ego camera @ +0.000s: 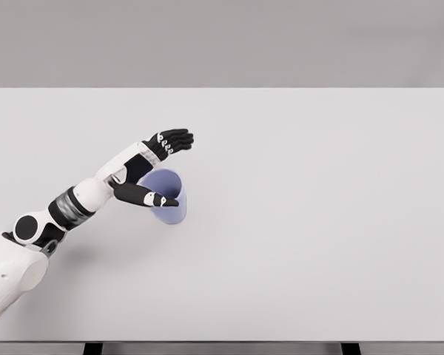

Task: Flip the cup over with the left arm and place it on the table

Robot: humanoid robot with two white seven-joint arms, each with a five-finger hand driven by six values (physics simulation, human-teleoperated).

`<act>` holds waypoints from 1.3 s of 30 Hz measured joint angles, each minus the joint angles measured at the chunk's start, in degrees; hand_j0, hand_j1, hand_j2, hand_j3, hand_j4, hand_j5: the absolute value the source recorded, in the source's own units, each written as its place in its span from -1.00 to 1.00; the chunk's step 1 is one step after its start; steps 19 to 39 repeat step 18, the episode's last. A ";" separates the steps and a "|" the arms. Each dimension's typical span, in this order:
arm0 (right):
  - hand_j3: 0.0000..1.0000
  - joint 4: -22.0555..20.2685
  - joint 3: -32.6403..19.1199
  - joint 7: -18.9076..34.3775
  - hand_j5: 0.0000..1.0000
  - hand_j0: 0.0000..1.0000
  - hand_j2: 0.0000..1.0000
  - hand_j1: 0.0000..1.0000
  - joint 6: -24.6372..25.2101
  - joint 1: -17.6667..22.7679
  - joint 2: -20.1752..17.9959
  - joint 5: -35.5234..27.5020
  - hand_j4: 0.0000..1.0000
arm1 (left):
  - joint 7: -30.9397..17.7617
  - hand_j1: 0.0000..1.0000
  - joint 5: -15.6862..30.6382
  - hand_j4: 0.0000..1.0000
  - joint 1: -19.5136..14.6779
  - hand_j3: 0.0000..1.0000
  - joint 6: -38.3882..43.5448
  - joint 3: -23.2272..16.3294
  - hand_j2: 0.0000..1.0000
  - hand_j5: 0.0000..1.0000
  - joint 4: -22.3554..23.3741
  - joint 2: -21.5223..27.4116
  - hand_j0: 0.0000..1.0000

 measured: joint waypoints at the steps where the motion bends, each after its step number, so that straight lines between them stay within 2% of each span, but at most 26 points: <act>1: 1.00 0.00 0.00 0.00 1.00 1.00 1.00 1.00 0.00 0.00 0.00 0.00 1.00 | 0.00 1.00 0.04 1.00 -0.09 1.00 0.00 0.03 1.00 1.00 -0.08 0.04 1.00; 5: 1.00 0.00 0.00 0.00 1.00 1.00 1.00 1.00 0.00 0.00 0.00 0.00 1.00 | 0.00 1.00 0.26 1.00 -0.88 1.00 0.00 0.17 1.00 1.00 -0.50 0.22 1.00; 8: 1.00 0.00 0.00 0.00 1.00 1.00 1.00 1.00 0.00 0.00 0.00 0.00 1.00 | 0.00 1.00 0.34 1.00 -5.27 1.00 0.00 0.33 1.00 1.00 -1.16 2.48 1.00; 10: 1.00 0.00 0.00 0.00 1.00 1.00 1.00 1.00 0.00 0.00 0.00 0.00 1.00 | 0.00 1.00 -0.32 1.00 -7.38 1.00 -0.02 0.38 1.00 1.00 -0.72 6.47 1.00; 12: 1.00 0.00 0.00 0.00 1.00 1.00 1.00 1.00 0.00 0.00 0.00 0.00 1.00 | 0.00 1.00 -4.45 1.00 -8.87 1.00 0.00 0.50 1.00 1.00 0.02 11.78 1.00; 14: 1.00 0.00 0.00 0.00 1.00 1.00 1.00 1.00 0.00 0.00 0.00 0.00 1.00 | 0.00 1.00 -11.10 1.00 -9.40 1.00 -0.02 0.69 1.00 1.00 1.29 15.48 1.00; 18: 1.00 0.00 0.00 0.00 1.00 1.00 1.00 1.00 0.00 0.00 0.00 0.00 1.00 | -0.01 1.00 -20.00 1.00 -9.40 1.00 -0.06 0.81 1.00 1.00 3.84 18.10 1.00; 39: 1.00 0.00 0.00 0.00 1.00 1.00 1.00 1.00 0.00 0.00 0.00 0.00 1.00 | -0.01 1.00 -20.00 1.00 -9.40 1.00 -0.06 0.81 1.00 1.00 3.84 18.10 1.00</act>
